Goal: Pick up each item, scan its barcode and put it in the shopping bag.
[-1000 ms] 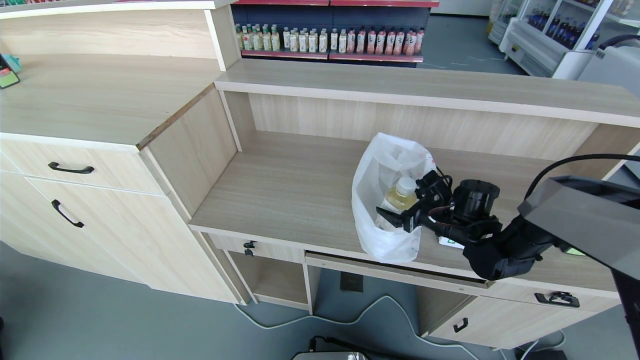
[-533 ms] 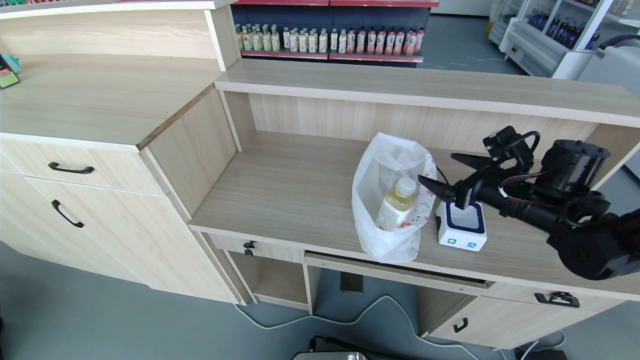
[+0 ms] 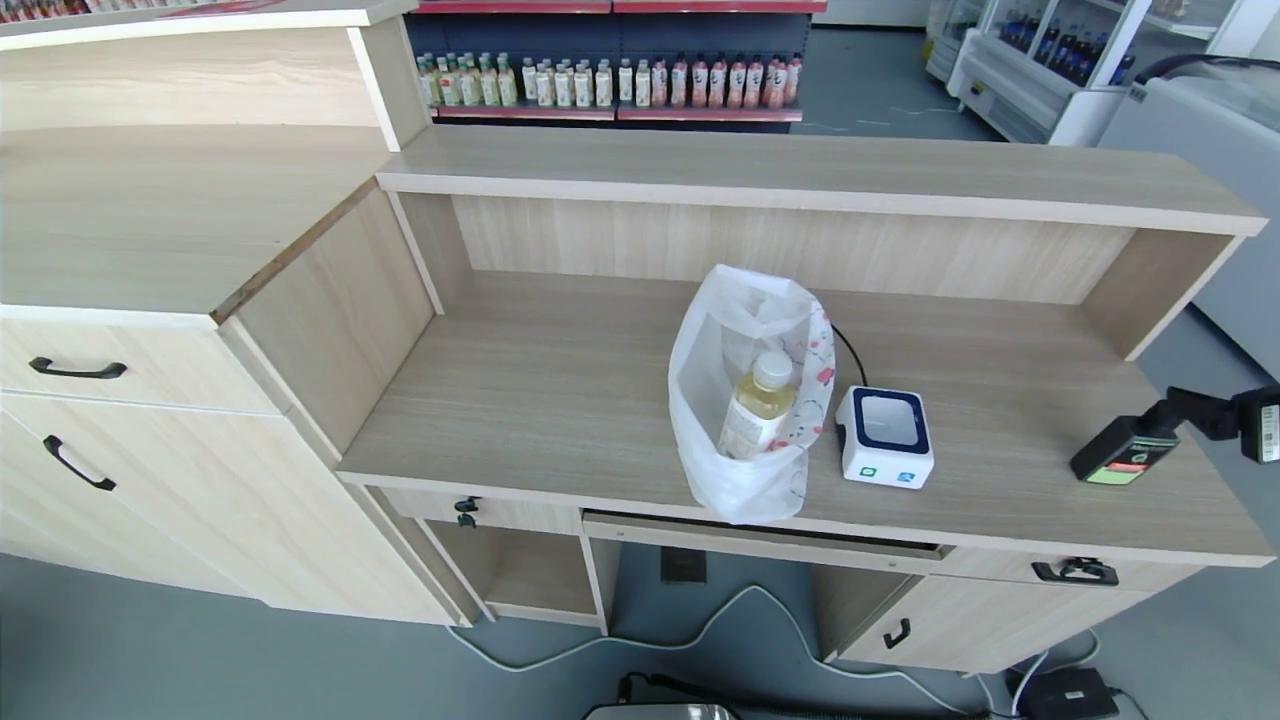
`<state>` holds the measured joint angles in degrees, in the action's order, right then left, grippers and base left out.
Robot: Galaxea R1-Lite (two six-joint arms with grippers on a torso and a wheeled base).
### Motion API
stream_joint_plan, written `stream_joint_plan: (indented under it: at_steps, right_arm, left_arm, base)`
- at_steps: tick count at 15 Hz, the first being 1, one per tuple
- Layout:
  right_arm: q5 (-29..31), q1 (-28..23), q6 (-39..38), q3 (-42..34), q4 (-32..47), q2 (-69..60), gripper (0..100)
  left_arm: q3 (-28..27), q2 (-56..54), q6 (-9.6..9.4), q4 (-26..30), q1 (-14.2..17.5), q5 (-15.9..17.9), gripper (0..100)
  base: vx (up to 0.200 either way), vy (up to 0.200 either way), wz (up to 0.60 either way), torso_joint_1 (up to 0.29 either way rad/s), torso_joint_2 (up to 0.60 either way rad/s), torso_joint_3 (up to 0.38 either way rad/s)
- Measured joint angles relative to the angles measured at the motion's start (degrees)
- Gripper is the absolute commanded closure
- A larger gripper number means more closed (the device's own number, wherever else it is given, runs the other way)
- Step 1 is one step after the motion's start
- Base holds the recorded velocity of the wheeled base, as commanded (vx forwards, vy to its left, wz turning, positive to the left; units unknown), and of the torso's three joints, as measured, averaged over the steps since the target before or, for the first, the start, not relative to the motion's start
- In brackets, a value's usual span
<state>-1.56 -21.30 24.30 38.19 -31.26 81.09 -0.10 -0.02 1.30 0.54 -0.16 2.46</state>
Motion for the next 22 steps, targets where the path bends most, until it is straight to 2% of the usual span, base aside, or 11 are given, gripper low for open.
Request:
stream_joint_plan:
  at_steps: [2, 3, 5, 7, 9, 13, 22]
  right_arm:
    - [11.00, -4.58, -2.54, 0.44, 0.57, 1.88, 0]
    - [14.38, -7.47, -3.28, 1.00, 0.57, 4.00, 0]
    - [16.97, -11.93, -4.68, 2.71, 0.13, 9.40, 0]
    - [17.35, -13.90, -10.73, 5.72, -1.43, 15.60, 0]
    - [15.46, -12.71, -15.32, 9.70, -3.94, 21.80, 0]
    - [14.03, -10.62, -15.93, 14.77, -8.48, 30.62, 0]
    - [13.85, -2.65, -14.93, 17.75, -14.64, 38.86, 0]
  left_arm:
    - [0.00, 0.00, 0.00, 0.00, 0.09, -0.01, 0]
    - [0.00, 0.00, 0.00, 0.00, 0.00, -0.01, 0]
    - [0.00, 0.00, 0.00, 0.01, 0.16, 0.00, 0]
    - [0.00, 0.00, 0.00, 0.04, 0.02, -0.01, 0]
    - [0.00, 0.00, 0.00, 0.00, 0.11, 0.00, 0]
    - [0.00, 0.00, 0.00, 0.01, 0.09, -0.01, 0]
    - [0.05, 0.00, 0.00, 0.01, 0.09, 0.00, 0]
  base:
    - [0.000, 0.000, 0.00, 0.000, 0.00, 0.000]
    - [0.000, 0.000, 0.00, 0.000, 0.00, 0.000]
    - [0.000, 0.000, 0.00, 0.000, 0.00, 0.000]
    - [0.000, 0.000, 0.00, 0.000, 0.00, 0.000]
    - [0.000, 0.000, 0.00, 0.000, 0.00, 0.000]
    - [0.000, 0.000, 0.00, 0.000, 0.00, 0.000]
    - [0.000, 0.000, 0.00, 0.000, 0.00, 0.000]
